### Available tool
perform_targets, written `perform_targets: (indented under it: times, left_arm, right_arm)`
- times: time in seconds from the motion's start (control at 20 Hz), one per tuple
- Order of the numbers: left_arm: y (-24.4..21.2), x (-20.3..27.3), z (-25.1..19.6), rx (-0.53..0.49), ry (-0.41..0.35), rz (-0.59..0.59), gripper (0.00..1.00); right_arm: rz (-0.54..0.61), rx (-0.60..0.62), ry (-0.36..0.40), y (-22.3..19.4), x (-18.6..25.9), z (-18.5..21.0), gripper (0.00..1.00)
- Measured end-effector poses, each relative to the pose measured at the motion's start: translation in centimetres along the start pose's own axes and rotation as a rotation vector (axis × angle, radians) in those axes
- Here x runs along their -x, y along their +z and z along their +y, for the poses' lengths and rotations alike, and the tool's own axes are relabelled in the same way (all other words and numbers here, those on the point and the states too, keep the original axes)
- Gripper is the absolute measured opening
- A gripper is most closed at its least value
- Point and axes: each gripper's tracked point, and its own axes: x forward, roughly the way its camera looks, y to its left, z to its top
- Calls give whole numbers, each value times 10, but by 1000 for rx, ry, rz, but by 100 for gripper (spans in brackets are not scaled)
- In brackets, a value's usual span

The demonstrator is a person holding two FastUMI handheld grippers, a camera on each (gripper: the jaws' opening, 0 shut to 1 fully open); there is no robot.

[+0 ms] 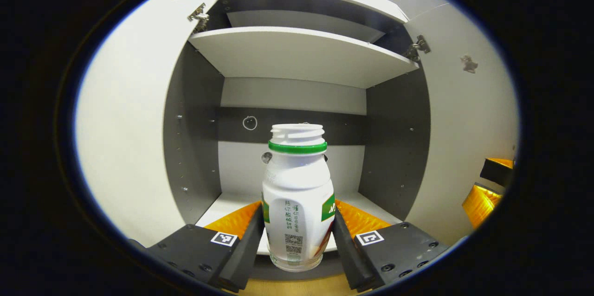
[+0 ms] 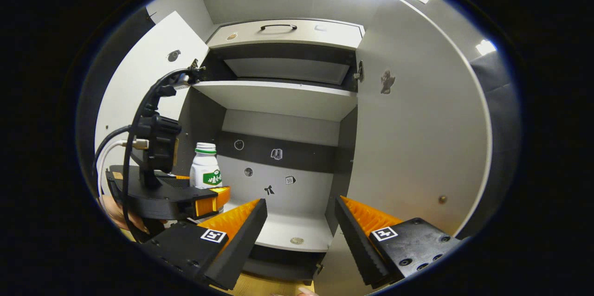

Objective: Grasp the bottle in the cabinet with the left hand and place it on the coaster, then close the right door with the right hand and the left door with the left hand.

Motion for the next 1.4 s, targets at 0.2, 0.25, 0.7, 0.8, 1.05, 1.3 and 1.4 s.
perform_targets:
  times: [0.2, 0.25, 0.7, 0.8, 1.05, 1.3, 1.4]
  left_arm:
    - [-20, 57, -3, 28, -24, 30, 78]
    - [-26, 70, -4, 40, -34, 35, 78]
    - [-96, 160, -29, -18, -100, 50, 78]
    - [-118, 172, -38, -26, -115, 62, 78]
    - [-181, 196, -61, 11, -136, 84, 78]
    - [-254, 211, -60, 46, -62, 112, 78]
    - [-279, 217, -58, 32, -35, 112, 78]
  right_arm:
    - [13, 45, -53, 5, 44, -7, 97]
    - [15, 48, -68, 6, 53, -9, 97]
    - [103, 70, -145, -25, 110, -16, 97]
    - [130, 71, -144, -37, 113, -17, 98]
    - [130, 66, -110, -65, 110, -18, 98]
    - [137, 79, -30, -113, 117, -12, 98]
    - [157, 81, -13, -136, 123, -12, 98]
